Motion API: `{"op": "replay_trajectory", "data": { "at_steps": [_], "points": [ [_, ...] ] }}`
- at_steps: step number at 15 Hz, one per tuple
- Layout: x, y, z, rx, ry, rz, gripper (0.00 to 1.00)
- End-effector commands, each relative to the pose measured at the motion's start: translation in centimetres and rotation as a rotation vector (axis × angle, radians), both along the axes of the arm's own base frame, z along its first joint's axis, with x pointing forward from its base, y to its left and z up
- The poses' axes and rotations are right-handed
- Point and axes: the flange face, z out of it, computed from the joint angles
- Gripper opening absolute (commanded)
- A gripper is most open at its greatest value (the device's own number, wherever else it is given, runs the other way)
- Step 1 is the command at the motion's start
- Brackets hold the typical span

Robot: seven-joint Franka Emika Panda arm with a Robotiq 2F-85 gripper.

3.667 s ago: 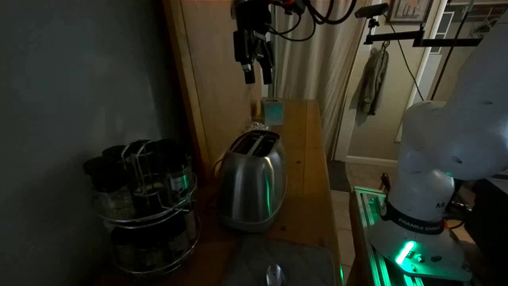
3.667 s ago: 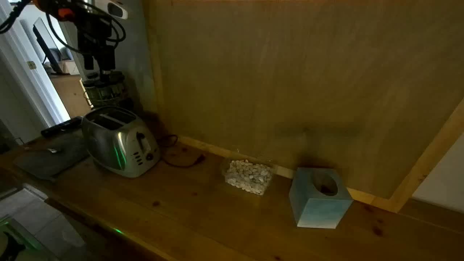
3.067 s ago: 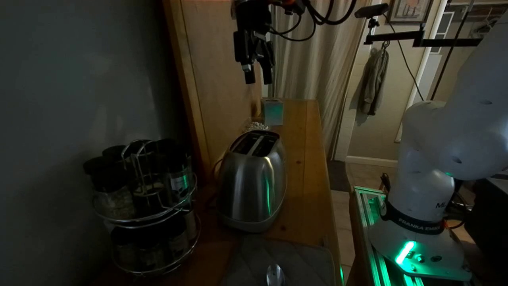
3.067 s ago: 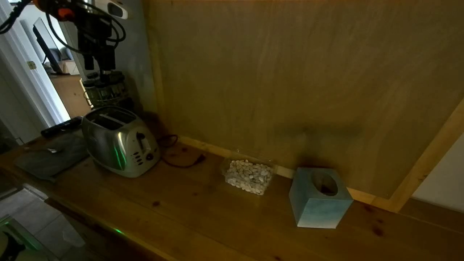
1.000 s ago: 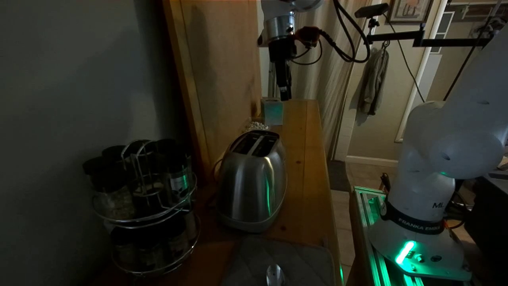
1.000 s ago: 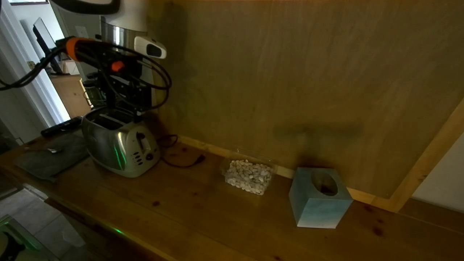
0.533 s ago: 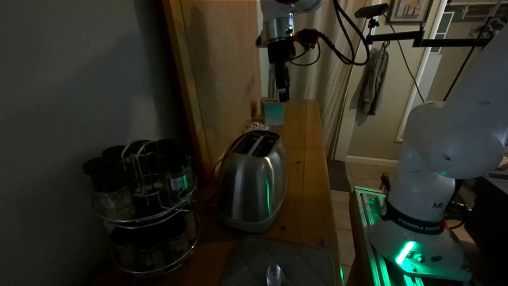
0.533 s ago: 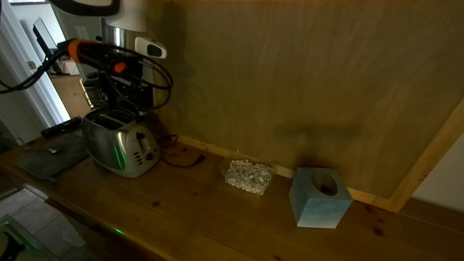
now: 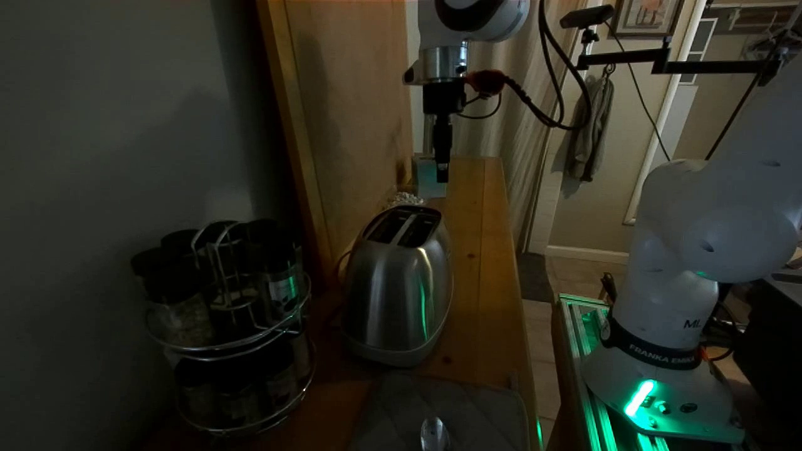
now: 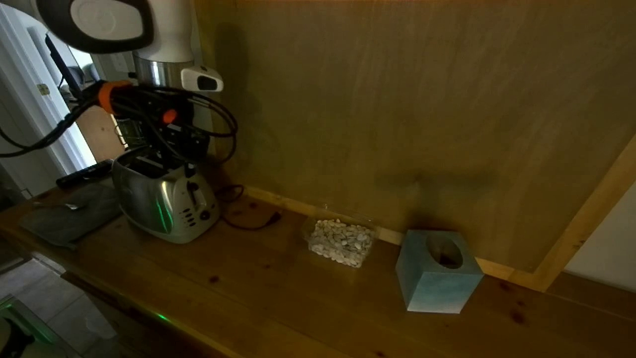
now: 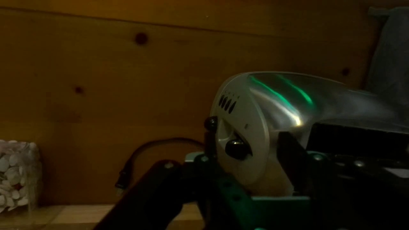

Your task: Push the lever on the toaster downwards.

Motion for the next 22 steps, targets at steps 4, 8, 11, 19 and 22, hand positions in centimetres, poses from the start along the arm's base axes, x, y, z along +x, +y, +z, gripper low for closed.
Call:
{"op": "replay_trajectory", "data": {
  "at_steps": [4,8,11,19,22],
  "points": [
    [-0.7,-0.1,-0.6,-0.034,-0.143,-0.038,0.02],
    [-0.7,0.1,-2.2,-0.035,-0.144,-0.060,0.00],
    [-0.8,0.2,-3.2,-0.031,-0.147,-0.081,0.00],
    [-0.8,0.8,-4.6,-0.007,-0.157,-0.122,0.00],
    [-0.6,0.9,-4.9,-0.004,-0.163,-0.124,0.00]
  ]
}}
